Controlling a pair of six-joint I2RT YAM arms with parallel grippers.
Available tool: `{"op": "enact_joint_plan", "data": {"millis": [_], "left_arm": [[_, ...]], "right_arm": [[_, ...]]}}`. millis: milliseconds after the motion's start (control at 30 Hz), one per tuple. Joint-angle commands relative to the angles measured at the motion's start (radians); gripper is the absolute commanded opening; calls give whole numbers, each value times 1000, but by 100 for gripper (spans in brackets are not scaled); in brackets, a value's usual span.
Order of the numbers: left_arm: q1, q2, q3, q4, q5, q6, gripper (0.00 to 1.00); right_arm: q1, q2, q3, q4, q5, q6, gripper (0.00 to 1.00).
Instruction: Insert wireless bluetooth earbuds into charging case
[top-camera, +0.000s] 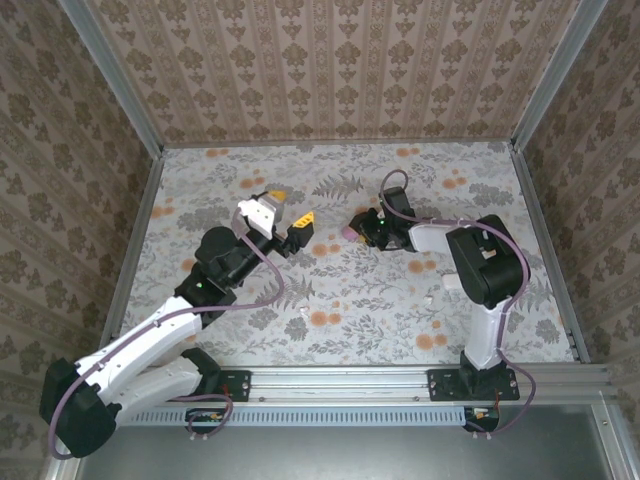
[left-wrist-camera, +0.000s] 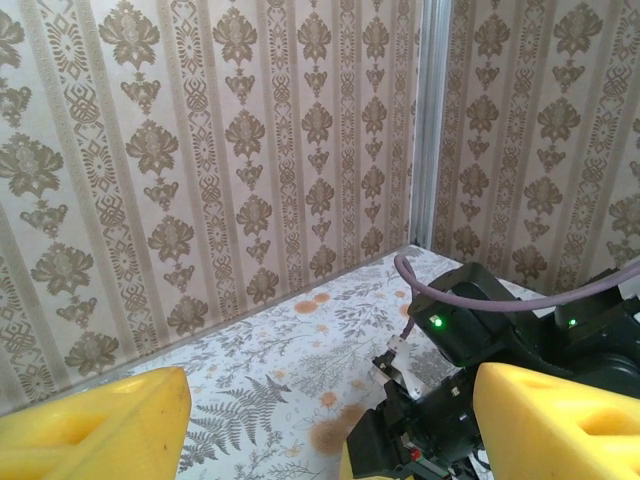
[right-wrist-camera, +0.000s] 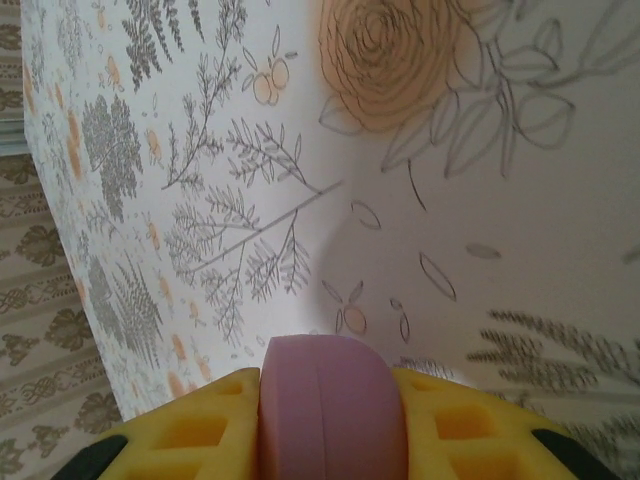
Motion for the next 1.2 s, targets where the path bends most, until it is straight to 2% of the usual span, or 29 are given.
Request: {"op": "enact_joint_plan", "data": {"millis": [0, 200, 433, 800, 1167], "left_arm": [[9, -16, -12, -17, -15, 5, 76], [13, -8, -9, -15, -12, 3, 76], [17, 10, -1, -6, 0, -1, 76], [21, 15, 3, -5, 7, -9, 76], [20, 24, 9, 1, 15, -18, 76]], "right_arm": [[6, 36, 24, 71, 60, 20, 22], [8, 60, 8, 96, 76, 27, 26], [7, 45, -15, 76, 79, 8, 40], [8, 11, -25, 19, 90, -15, 47], [7, -60, -43, -126, 143, -42, 54]]}}
